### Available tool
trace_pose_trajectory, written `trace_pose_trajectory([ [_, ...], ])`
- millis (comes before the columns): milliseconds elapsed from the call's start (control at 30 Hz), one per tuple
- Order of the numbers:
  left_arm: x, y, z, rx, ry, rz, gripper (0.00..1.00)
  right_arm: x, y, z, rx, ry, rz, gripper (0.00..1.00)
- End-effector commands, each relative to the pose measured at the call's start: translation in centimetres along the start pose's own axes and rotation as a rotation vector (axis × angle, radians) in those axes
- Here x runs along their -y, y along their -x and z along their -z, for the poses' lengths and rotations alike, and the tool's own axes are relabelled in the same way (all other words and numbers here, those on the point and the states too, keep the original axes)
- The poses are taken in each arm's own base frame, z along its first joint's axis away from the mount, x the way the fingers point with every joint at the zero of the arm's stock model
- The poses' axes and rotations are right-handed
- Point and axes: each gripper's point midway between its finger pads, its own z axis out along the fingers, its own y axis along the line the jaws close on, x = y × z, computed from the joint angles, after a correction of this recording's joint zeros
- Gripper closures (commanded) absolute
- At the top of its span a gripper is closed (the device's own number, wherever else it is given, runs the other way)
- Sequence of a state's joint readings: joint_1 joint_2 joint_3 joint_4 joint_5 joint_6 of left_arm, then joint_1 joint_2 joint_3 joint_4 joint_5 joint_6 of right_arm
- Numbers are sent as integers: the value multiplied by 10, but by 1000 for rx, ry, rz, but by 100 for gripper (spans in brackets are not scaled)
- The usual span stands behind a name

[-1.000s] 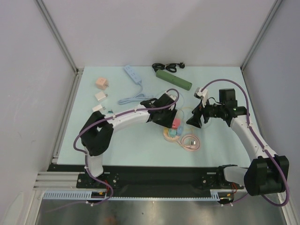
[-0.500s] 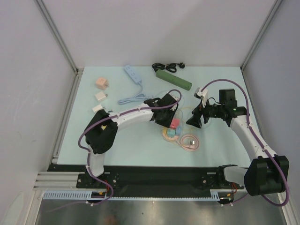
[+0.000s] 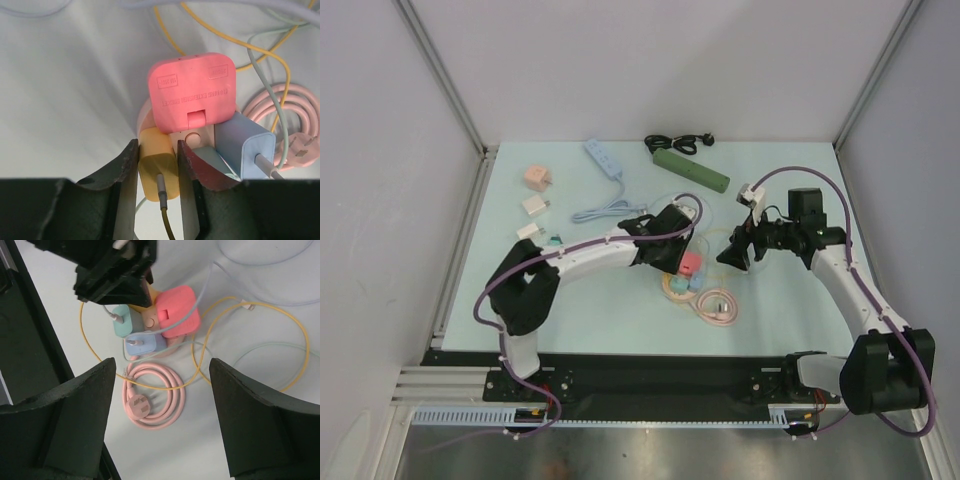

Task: Pull the plug off the socket
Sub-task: Remove the plug from the socket.

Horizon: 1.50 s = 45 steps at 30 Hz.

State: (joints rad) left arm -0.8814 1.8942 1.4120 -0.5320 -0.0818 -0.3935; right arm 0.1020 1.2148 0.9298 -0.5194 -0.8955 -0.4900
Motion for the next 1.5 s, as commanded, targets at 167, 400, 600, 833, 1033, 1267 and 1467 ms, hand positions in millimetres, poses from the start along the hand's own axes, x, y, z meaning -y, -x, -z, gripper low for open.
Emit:
trace_pose_trajectory([
  [167, 11, 75, 74, 426, -105, -62, 100, 8, 7, -1, 75, 60, -216, 18],
  [400, 21, 101, 105, 587, -162, -107, 100, 6, -2, -14, 86, 147, -371, 16],
  [600, 28, 115, 119, 682, -201, -127, 100, 9, -5, -20, 95, 156, -458, 4],
  [833, 41, 123, 134, 767, -287, -135, 100, 15, -5, -27, 117, 156, -565, 1],
  [1033, 48, 130, 143, 810, -325, -131, 100, 22, -11, -34, 100, 133, -644, 2],
  [1267, 55, 136, 153, 848, -367, -129, 100, 18, -13, -38, 108, 198, -708, 2],
  [1467, 66, 141, 157, 868, -422, -123, 100, 14, -11, -44, 102, 250, -748, 4],
])
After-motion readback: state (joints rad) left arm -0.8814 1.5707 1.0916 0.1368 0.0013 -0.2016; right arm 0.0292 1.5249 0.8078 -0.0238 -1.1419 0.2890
